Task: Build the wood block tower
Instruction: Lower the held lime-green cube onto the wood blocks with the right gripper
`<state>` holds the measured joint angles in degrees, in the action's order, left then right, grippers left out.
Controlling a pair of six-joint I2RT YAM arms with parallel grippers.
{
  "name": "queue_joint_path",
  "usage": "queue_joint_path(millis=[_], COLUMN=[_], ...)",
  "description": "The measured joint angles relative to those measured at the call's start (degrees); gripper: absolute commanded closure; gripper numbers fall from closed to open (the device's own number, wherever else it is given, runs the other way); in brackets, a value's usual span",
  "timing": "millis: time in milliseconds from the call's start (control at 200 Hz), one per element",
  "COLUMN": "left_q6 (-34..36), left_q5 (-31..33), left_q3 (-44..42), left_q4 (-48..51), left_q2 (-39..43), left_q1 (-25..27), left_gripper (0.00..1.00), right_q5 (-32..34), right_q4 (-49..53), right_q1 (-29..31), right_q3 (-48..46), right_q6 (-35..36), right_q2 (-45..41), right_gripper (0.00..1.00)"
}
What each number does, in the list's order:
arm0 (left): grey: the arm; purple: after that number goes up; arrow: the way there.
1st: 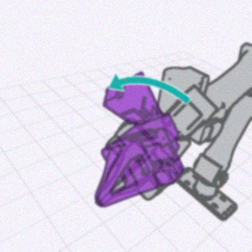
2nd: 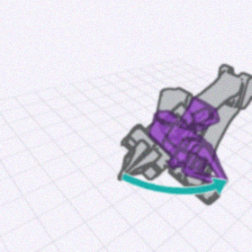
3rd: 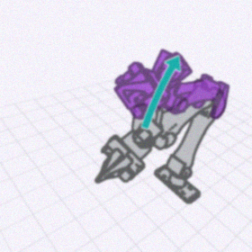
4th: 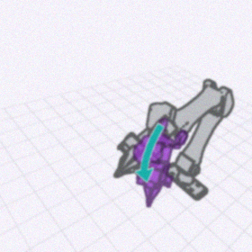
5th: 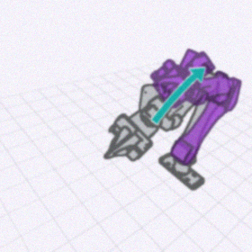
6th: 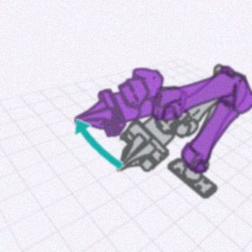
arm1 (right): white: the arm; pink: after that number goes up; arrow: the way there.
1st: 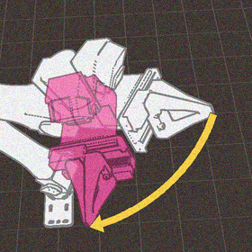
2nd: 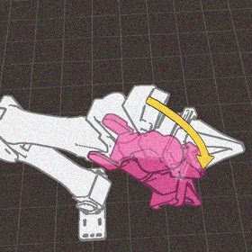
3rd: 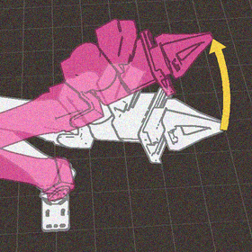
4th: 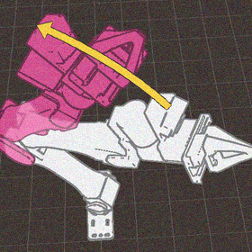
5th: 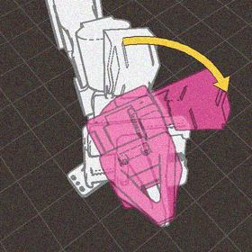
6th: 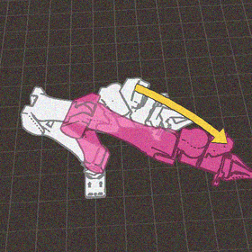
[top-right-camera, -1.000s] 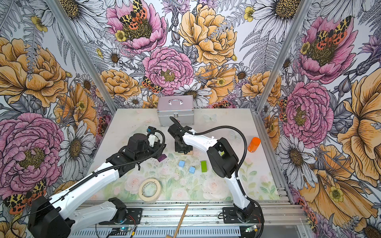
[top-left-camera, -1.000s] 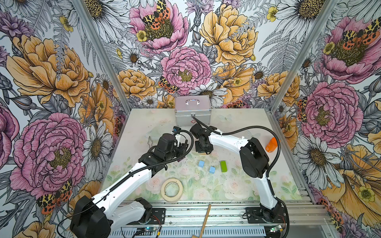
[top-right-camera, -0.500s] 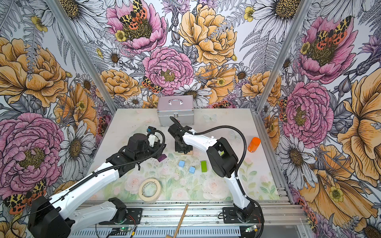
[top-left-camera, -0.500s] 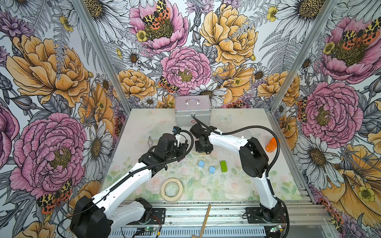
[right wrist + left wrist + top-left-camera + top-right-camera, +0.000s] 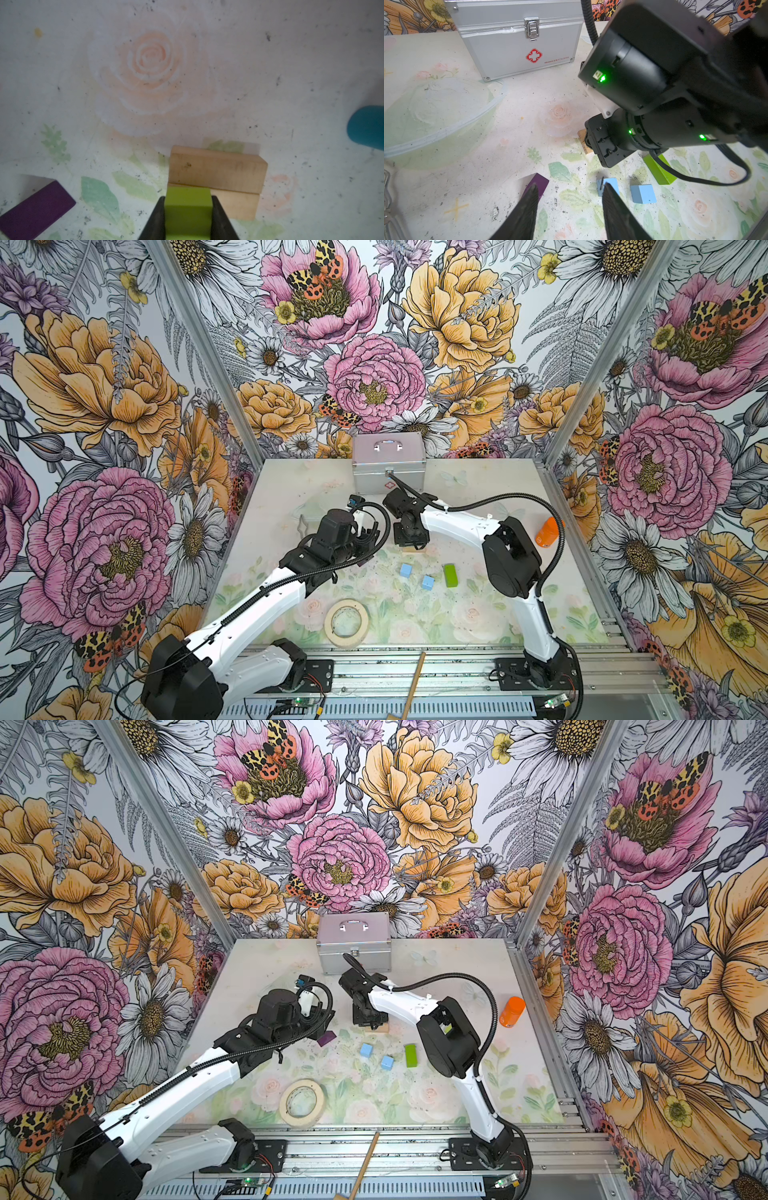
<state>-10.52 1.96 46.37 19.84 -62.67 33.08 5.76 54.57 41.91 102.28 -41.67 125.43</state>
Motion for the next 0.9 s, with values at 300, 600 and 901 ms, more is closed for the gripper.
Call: queue_joint_path(millis=[300, 600, 901], left_q6=[0.0, 0.0, 0.0], left_q5=[0.0, 0.0, 0.0], left_q3=[0.0, 0.0, 0.0], left_q4=[0.0, 0.0, 0.0], left_q2=[0.0, 0.0, 0.0], left_q1=[0.0, 0.0, 0.0], left_gripper=[0.49, 0.49, 0.49], right_q5=[0.0, 0.0, 0.0], right_q4=[0.0, 0.0, 0.0], right_q1=[0.0, 0.0, 0.0], right_q3=[0.0, 0.1, 0.1], right_q6=[-1.0, -1.0, -1.0], right_q2=[0.6, 1.1, 1.1], right_gripper=[1.0, 0.99, 0.93])
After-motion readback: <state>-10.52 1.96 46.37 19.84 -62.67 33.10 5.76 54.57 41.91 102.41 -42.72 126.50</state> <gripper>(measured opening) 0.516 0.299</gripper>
